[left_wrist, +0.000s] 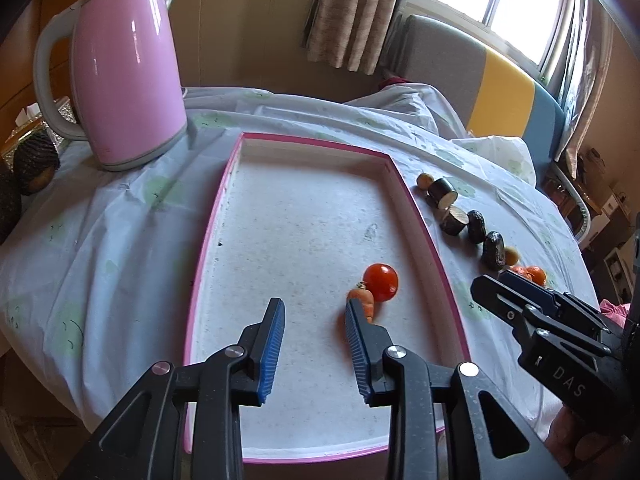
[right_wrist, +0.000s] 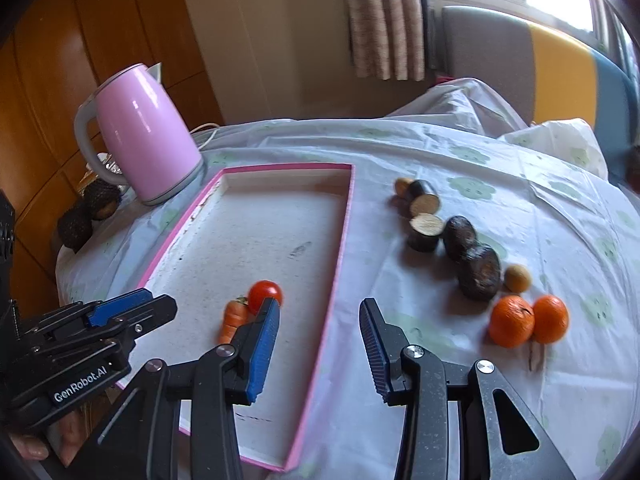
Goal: Organize fruits
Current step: 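Move both open tools toward the two mandarin oranges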
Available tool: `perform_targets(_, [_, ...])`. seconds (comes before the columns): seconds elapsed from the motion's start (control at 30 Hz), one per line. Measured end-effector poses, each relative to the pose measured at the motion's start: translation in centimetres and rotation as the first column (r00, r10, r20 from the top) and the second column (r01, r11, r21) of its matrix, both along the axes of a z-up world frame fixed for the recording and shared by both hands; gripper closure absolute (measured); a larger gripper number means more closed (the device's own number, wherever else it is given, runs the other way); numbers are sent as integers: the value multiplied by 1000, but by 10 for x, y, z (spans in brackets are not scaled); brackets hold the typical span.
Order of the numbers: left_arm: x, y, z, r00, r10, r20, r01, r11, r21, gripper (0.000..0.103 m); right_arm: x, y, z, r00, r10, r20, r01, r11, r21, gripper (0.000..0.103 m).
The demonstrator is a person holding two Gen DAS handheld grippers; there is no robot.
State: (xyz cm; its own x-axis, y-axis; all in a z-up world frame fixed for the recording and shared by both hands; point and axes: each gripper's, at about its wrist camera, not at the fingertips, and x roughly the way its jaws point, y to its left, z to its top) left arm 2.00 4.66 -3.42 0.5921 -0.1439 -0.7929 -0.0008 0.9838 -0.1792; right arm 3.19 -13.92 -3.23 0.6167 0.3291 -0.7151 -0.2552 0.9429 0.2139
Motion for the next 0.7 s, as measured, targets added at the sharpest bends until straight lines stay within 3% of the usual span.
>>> perform_targets(0.17, [1,-5,-3,1000,-15,-20,15,1000,-22,71,-4,-27,-6,998,-67,-18,67,998,8,60])
perform_targets(0.37, [1,-22,-2,997,-71,-25,72,997,15,71,-9,-62,-15,988,-151,-39,151,988,14,61])
perform_targets(0.7, [4,-65,0,979,-199,-29,200,979,39,72,-20,-125,-27,951,-303,-65,305,952,12,61])
